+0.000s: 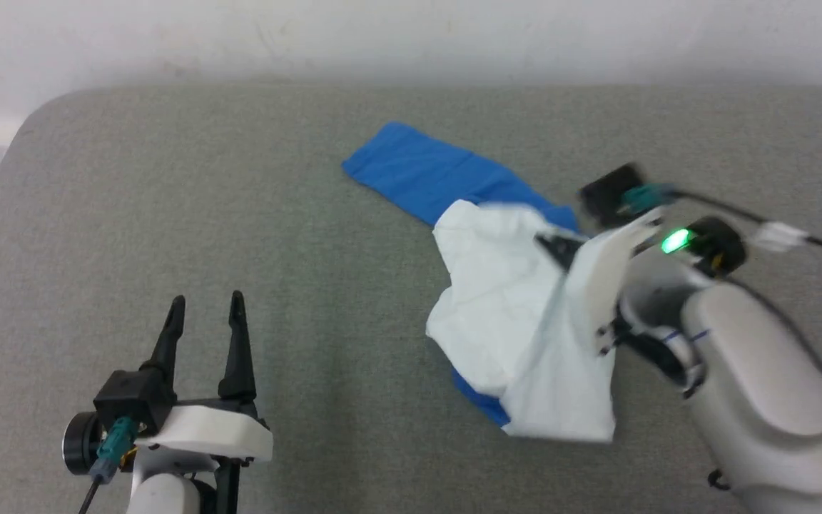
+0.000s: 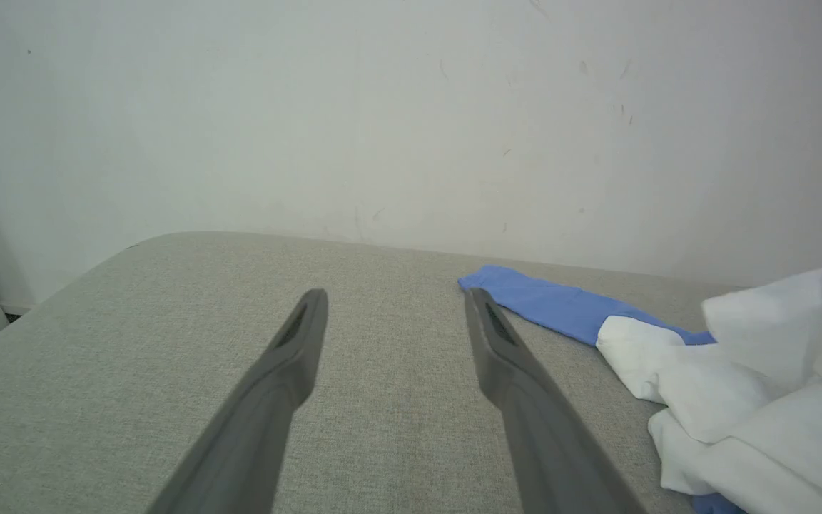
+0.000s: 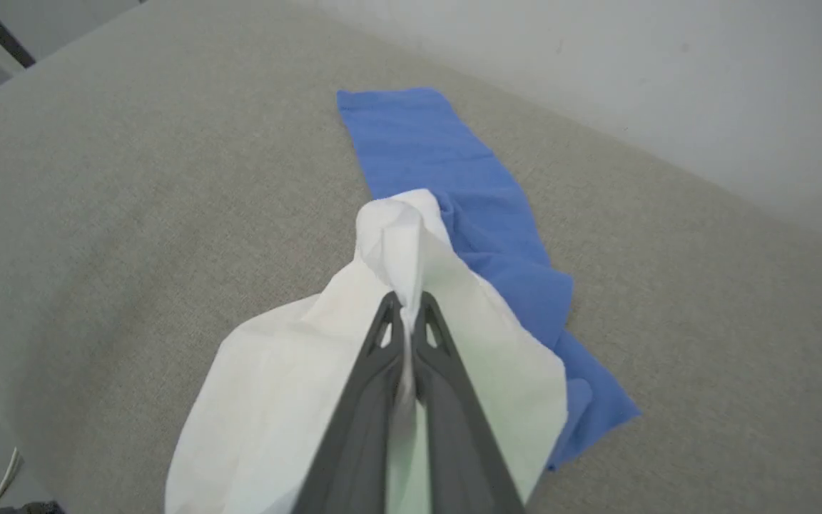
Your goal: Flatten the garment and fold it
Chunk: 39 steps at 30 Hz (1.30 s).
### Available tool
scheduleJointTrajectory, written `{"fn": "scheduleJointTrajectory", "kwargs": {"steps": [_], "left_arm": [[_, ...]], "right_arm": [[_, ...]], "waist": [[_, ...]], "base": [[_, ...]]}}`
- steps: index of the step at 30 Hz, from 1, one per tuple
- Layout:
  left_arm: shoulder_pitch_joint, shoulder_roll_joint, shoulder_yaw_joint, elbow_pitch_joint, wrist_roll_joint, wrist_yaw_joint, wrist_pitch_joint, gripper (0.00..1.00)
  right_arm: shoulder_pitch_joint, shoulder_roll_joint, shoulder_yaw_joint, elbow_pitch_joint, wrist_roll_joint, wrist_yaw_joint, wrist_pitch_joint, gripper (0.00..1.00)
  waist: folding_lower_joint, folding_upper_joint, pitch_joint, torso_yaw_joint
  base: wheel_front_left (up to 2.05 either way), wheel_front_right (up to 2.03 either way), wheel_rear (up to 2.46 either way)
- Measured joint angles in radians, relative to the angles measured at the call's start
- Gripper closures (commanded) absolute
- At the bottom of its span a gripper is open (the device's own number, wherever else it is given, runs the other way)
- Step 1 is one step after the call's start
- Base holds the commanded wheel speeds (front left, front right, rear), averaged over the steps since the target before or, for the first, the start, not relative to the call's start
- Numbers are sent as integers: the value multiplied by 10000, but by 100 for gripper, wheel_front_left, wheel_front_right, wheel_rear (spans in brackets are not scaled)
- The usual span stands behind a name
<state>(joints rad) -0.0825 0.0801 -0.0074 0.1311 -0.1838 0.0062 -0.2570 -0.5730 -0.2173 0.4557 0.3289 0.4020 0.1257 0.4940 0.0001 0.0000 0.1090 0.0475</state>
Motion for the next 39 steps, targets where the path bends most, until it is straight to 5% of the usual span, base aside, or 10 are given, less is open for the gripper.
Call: {"fn": "scheduleJointTrajectory", "kwargs": {"steps": [10, 18, 19, 20, 21, 29, 39], "left_arm": [[250, -71, 173, 144, 6, 224, 0, 0], [362, -96, 169, 320, -13, 228, 0, 0], [362, -100, 167, 330, -13, 242, 0, 0], [362, -102, 167, 345, -15, 245, 0, 0], [362, -104, 167, 374, -23, 263, 0, 0], [680, -128, 207, 546, -123, 343, 0, 0], [978, -180, 113, 802, -439, 430, 0, 0]], "right_arm": [[3122, 685, -5777, -1900, -1030, -2, -1256, 100], [5844, 1540, -9588, -1375, -1793, -2, -1292, 100], [5952, 1584, -9869, -1174, -1879, -4, -1415, 82], [6010, 1603, -10044, -988, -1975, -4, -1534, 55], [6048, 1615, -10140, -861, -2077, -4, -1674, 0], [5962, 1647, -10084, -911, -1896, -4, -4717, 0], [6287, 1649, -7519, -2397, -2057, -2, -6445, 0]], "waist": [[-1, 0, -237, -822], [-3, 0, -316, -1174], [-3, 0, -310, -1167], [-2, 0, -306, -1157], [-2, 0, -308, -1145], [-2, 0, -629, -1132], [-3, 0, -1222, -1230]], "base": [[0, 0, 0], [0, 0, 0], [0, 0, 0], [0, 0, 0], [0, 0, 0], [0, 0, 0], [0, 0, 0]]}}
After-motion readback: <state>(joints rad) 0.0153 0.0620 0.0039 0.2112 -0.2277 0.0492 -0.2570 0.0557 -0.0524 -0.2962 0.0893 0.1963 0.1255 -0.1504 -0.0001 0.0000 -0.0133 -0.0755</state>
